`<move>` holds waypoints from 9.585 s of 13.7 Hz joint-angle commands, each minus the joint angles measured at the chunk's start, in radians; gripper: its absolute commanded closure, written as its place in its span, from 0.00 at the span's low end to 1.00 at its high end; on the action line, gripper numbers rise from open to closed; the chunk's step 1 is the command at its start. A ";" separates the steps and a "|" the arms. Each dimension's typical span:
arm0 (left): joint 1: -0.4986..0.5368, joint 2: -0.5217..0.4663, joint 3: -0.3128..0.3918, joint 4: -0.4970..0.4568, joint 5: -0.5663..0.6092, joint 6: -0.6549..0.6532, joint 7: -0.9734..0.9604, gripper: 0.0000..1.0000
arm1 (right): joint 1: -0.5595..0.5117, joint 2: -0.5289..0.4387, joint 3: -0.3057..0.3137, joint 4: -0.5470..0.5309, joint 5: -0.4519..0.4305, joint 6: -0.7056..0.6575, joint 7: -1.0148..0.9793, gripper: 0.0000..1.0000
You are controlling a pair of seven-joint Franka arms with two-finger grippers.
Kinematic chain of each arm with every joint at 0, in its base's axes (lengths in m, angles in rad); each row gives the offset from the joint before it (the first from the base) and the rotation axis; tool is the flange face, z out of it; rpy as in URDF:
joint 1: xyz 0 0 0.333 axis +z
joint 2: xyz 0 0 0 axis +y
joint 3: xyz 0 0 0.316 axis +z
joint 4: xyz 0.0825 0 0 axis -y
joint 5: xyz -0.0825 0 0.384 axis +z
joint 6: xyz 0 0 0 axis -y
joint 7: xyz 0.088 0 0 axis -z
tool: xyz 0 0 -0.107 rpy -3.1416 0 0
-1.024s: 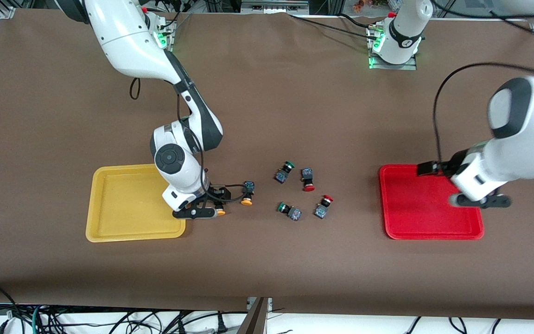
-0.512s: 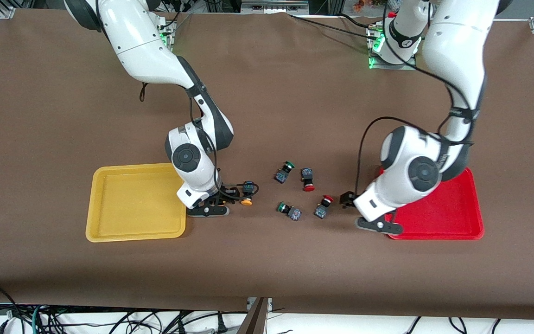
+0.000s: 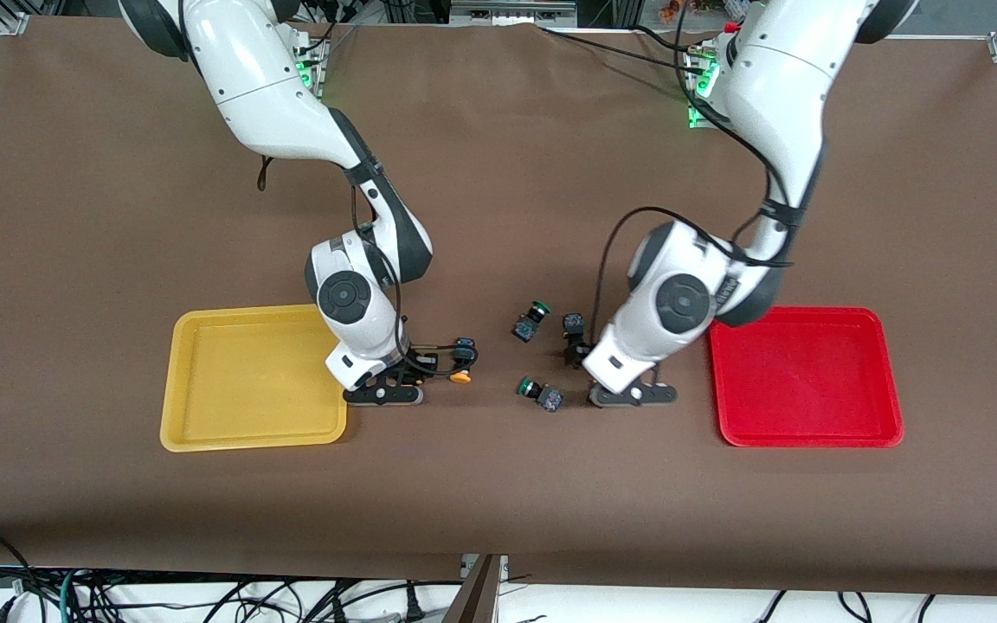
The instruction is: Place red and yellow buttons in trays
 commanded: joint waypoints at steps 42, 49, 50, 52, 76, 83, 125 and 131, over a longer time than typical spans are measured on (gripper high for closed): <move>0.712 -0.127 -0.007 -0.249 0.178 -0.070 0.624 0.88 | 0.082 -0.027 -0.063 0.112 0.064 -0.255 0.150 1.00; 0.731 -0.112 -0.010 -0.277 0.173 -0.011 0.649 0.38 | -0.059 -0.130 -0.140 0.000 0.079 -0.382 -0.299 0.87; 0.727 -0.122 -0.018 -0.269 0.173 -0.019 0.646 0.07 | -0.069 -0.130 -0.140 -0.028 0.079 -0.351 -0.307 0.85; 0.731 -0.159 -0.083 -0.234 0.171 -0.091 0.638 0.00 | -0.084 -0.130 -0.140 -0.059 0.079 -0.331 -0.336 0.74; 0.180 0.160 -0.150 0.050 0.266 0.257 0.480 0.34 | -0.095 -0.745 -0.183 -0.195 -0.027 -0.756 -0.323 0.01; 0.308 0.065 -0.130 0.026 0.265 0.170 0.491 0.87 | -0.286 -0.706 -0.087 -0.134 -0.022 -0.760 -0.422 0.01; 0.439 -0.686 0.017 -0.108 0.062 -0.752 0.474 0.00 | -0.426 -0.765 0.055 -0.089 -0.126 -0.826 -0.383 0.01; 0.448 -0.584 0.016 0.035 0.065 -0.760 0.474 0.00 | -0.422 -0.765 0.056 -0.088 -0.125 -0.825 -0.380 0.01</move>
